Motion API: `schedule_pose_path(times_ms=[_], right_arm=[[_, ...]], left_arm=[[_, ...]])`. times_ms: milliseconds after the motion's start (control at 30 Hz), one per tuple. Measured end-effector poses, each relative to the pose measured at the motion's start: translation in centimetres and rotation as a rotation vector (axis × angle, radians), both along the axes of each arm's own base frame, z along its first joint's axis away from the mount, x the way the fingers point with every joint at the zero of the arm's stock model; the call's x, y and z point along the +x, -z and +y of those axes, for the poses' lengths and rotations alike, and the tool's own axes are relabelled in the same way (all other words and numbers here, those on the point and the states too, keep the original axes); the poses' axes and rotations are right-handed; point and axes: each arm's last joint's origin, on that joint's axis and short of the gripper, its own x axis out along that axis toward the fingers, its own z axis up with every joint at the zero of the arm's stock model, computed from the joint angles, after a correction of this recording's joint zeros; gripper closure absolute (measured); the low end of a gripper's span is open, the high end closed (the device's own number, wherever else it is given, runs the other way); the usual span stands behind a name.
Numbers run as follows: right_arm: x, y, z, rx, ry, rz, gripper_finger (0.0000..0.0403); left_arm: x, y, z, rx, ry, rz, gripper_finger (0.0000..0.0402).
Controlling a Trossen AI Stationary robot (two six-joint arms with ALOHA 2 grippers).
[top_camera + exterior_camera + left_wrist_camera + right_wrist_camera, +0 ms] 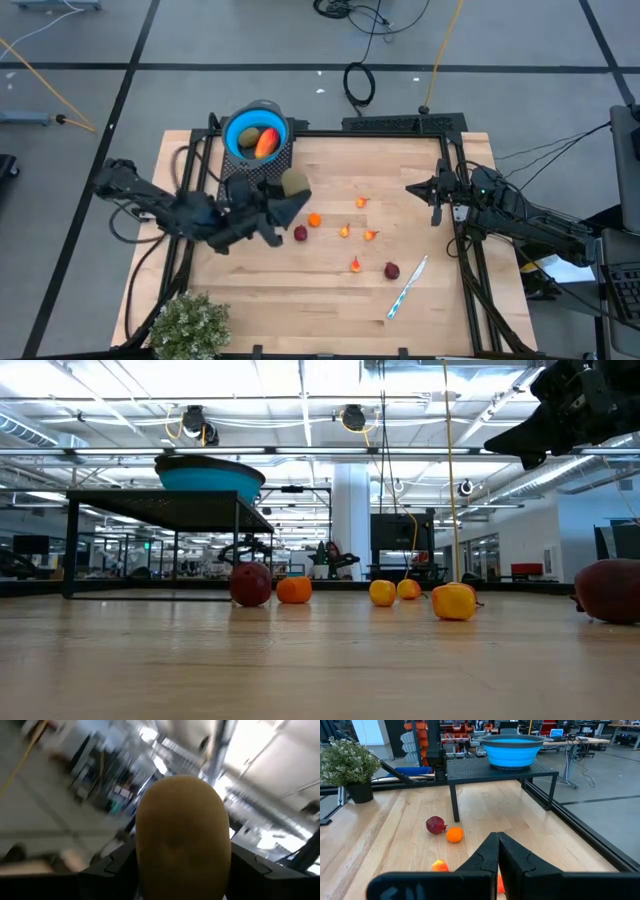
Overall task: Pick & Place Fruit
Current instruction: Put the kiwi into the blue strainer bowl on the shelf
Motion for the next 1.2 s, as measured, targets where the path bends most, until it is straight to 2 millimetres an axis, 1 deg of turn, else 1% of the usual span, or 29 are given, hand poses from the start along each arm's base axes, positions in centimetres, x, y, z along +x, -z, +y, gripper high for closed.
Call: schedule_pose_path(times_ms=[167,367,500,667,833,933,1067,1200], right_arm=[[0.0,0.0,0.0,0.000,0.002,0.001,0.0403],[0.0,0.0,0.0,0.001,0.003,0.004,0.0403],[0.0,0.0,0.0,0.001,0.003,0.004,0.0403],[0.0,0.1,0.0,0.006,0.004,0.014,0.0403],[0.0,0.2,0.0,0.006,0.004,0.015,0.0403],[0.0,0.2,0.0,0.008,0.004,0.015,0.0403],[0.0,0.2,0.0,0.009,0.004,0.015,0.0403],[0.0,0.2,0.0,0.009,0.004,0.014,0.0403]], left_arm=[[0.0,1.9,1.0,-0.127,0.020,0.171,0.0183],[-0.4,3.2,3.5,-0.200,-0.016,0.312,0.0183],[-0.6,3.6,6.0,-0.211,-0.035,0.394,0.0183],[-1.4,3.6,9.9,-0.227,-0.072,0.475,0.0183],[-3.2,3.6,13.6,-0.230,-0.135,0.563,0.0183],[-4.5,3.9,15.5,-0.247,-0.171,0.639,0.0183],[-6.2,4.4,17.8,-0.270,-0.222,0.750,0.0183],[-7.5,5.3,19.7,-0.268,-0.279,0.887,0.0183]])
